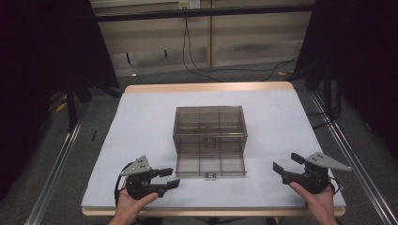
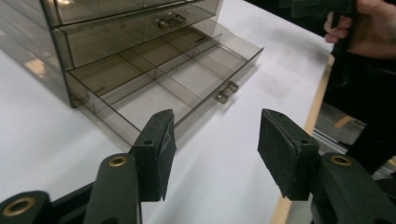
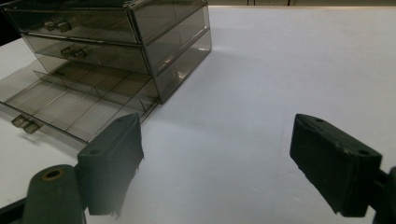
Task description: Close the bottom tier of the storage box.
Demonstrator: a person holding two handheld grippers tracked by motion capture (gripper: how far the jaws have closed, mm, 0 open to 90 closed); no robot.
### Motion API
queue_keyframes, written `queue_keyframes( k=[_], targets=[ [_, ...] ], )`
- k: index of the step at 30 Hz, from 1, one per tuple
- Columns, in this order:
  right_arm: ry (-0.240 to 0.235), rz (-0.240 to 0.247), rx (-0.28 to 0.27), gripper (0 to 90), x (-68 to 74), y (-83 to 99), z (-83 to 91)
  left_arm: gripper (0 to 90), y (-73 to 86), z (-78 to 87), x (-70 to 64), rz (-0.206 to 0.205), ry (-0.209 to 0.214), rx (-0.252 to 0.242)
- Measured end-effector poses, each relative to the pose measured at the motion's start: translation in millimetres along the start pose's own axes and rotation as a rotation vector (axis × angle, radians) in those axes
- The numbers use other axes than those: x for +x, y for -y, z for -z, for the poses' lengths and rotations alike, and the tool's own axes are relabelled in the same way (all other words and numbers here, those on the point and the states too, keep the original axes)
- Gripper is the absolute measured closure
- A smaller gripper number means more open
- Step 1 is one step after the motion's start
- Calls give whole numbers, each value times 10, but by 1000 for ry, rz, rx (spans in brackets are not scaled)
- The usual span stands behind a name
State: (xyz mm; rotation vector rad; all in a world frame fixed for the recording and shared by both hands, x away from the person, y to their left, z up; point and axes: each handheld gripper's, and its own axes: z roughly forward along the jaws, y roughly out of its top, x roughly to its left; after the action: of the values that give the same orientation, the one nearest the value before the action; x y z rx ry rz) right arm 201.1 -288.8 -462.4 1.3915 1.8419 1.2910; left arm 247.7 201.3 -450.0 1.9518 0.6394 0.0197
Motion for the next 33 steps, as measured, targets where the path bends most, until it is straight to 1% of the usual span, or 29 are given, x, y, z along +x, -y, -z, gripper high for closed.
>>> queue_keyframes(
  k=[1, 2, 3, 4, 5, 6, 7, 9, 10, 11, 13, 14, 15, 19, 22, 23, 24, 25, 27, 28, 29, 30, 31, 33],
  targets=[
    [0, 0, 0, 167, 0, 0, 0, 463, 0, 0, 0, 0, 0, 0],
    [-9, -3, 3, 167, 14, -1, 2, 463, 0, -4, -8, -4, 9, 0],
    [-9, -3, 2, 167, 17, -1, 3, 464, -4, -5, -32, -14, 4, 3],
    [-11, -5, 1, 167, 20, -2, 5, 468, -4, -7, -43, -13, 12, 2],
    [-10, -5, 2, 167, 21, -2, 5, 474, -6, -4, -48, -25, 8, 10],
    [-10, -5, 2, 167, 21, -2, 5, 477, -6, -4, -48, -25, 8, 10],
    [-11, -3, 3, 167, 21, -2, 2, 519, -9, -9, -64, -45, 18, 18],
    [-11, -4, 9, 167, 24, -1, -6, 577, -7, -16, -74, -48, 17, 21],
    [-14, -4, 9, 166, 25, -1, -9, 631, -7, -24, -89, -63, 28, 33],
    [-14, -4, 9, 166, 25, -1, -9, 657, -7, -24, -89, -63, 28, 33],
    [-11, -4, 12, 166, 29, -4, -12, 717, -14, -41, -124, -76, 45, 40],
    [-13, -6, 12, 166, 30, -4, -14, 749, -20, -44, -133, -89, 41, 45],
    [-11, -5, 13, 166, 30, -4, -15, 773, -22, -52, -145, -86, 49, 42],
    [-10, -7, 12, 166, 35, -4, -9, 861, -40, -71, -187, -105, 49, 52],
    [-13, -9, 14, 166, 33, -4, -11, 890, -50, -91, -206, -104, 56, 52],
    [-14, -9, 15, 166, 34, -4, -12, 897, -62, -115, -235, -116, 59, 62],
    [-15, -10, 16, 166, 35, -4, -14, 900, -62, -115, -235, -116, 59, 62],
    [-14, -10, 16, 167, 38, -4, -14, 900, -75, -136, -261, -137, 68, 77],
    [-17, -12, 16, 167, 40, -5, -14, 900, -85, -162, -294, -154, 77, 87],
    [-16, -12, 16, 166, 41, -5, -13, 900, -91, -172, -309, -163, 75, 99],
    [-17, -14, 16, 167, 41, -5, -13, 900, -91, -172, -309, -163, 75, 99],
    [-19, -15, 16, 166, 40, -5, -14, 900, -99, -208, -336, -172, 82, 112],
    [-17, -15, 17, 166, 42, -6, -15, 900, -107, -221, -348, -181, 81, 123],
    [-19, -18, 18, 166, 41, -6, -17, 900, -119, -258, -363, -186, 94, 132]
  ],
)
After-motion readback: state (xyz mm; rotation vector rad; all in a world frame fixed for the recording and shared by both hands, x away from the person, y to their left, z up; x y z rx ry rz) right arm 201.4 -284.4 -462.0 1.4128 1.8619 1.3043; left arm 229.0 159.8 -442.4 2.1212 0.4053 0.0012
